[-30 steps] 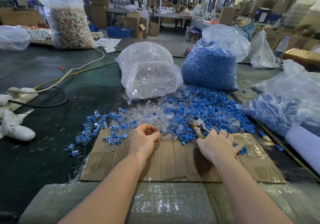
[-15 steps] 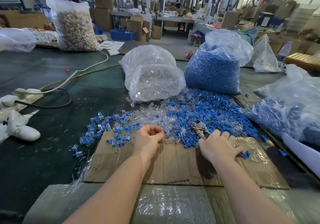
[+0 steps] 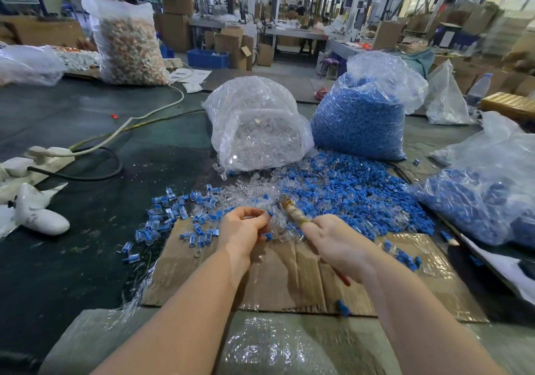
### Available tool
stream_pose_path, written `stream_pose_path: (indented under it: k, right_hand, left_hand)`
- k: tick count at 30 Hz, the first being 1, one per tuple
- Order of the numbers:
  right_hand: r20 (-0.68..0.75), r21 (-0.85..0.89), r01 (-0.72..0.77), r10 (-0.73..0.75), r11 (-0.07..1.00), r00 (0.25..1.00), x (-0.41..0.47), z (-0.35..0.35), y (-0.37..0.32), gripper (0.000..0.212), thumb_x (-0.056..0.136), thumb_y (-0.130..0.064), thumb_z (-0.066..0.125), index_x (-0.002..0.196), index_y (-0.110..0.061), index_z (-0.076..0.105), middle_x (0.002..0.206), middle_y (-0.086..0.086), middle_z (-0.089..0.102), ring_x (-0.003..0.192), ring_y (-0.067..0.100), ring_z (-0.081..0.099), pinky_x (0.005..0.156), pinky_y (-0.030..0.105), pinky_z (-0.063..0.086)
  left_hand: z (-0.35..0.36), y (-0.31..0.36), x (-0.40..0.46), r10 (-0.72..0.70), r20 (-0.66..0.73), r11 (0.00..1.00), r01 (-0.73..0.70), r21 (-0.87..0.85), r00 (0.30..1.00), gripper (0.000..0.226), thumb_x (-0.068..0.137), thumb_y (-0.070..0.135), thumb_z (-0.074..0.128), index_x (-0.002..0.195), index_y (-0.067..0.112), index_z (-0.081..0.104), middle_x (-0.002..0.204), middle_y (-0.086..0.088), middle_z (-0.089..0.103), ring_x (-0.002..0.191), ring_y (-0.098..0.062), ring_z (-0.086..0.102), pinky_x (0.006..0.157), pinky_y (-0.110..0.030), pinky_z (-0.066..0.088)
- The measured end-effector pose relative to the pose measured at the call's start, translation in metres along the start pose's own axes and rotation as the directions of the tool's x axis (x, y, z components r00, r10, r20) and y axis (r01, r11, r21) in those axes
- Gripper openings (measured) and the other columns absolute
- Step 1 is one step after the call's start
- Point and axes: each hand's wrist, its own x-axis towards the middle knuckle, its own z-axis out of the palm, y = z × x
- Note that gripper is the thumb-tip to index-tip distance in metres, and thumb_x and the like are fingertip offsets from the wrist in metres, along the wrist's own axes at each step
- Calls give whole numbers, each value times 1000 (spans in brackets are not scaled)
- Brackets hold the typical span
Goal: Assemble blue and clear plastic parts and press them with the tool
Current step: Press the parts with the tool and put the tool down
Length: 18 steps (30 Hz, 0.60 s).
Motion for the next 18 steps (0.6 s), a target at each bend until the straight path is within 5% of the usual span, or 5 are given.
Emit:
stream_pose_path:
  k: [4, 10, 18]
  right_hand:
    - [110, 135, -52, 37, 989, 993, -5, 7, -3, 20, 97, -20, 37, 82, -9, 44, 81, 10, 46, 73, 22, 42, 65, 33, 35]
    - [223, 234, -106, 53, 967, 973, -9, 7, -5, 22, 96, -26, 39, 80, -12, 45, 79, 6, 52, 69, 21, 50, 49, 15, 39]
    - [306, 250, -119, 39, 961, 951, -5, 10, -1, 2, 87, -15, 49, 87, -14, 48, 86, 7, 51, 81, 20, 52, 80, 43, 55]
  left_hand:
    - [-4, 2, 5, -8, -25, 1000, 8, -21, 1000, 9, 82, 0, 65, 82, 8, 62, 67, -4, 65, 55, -9, 62, 41, -16, 45]
    - [-8, 4, 9, -45, -56, 998, 43, -37, 997, 10, 84, -5, 60, 81, 4, 62, 69, -10, 64, 50, -10, 61, 42, -17, 47]
    - [-11, 10, 8, -42, -65, 999, 41, -19, 997, 7, 84, -5, 61, 85, 2, 62, 70, -11, 63, 55, -14, 62, 46, -19, 51]
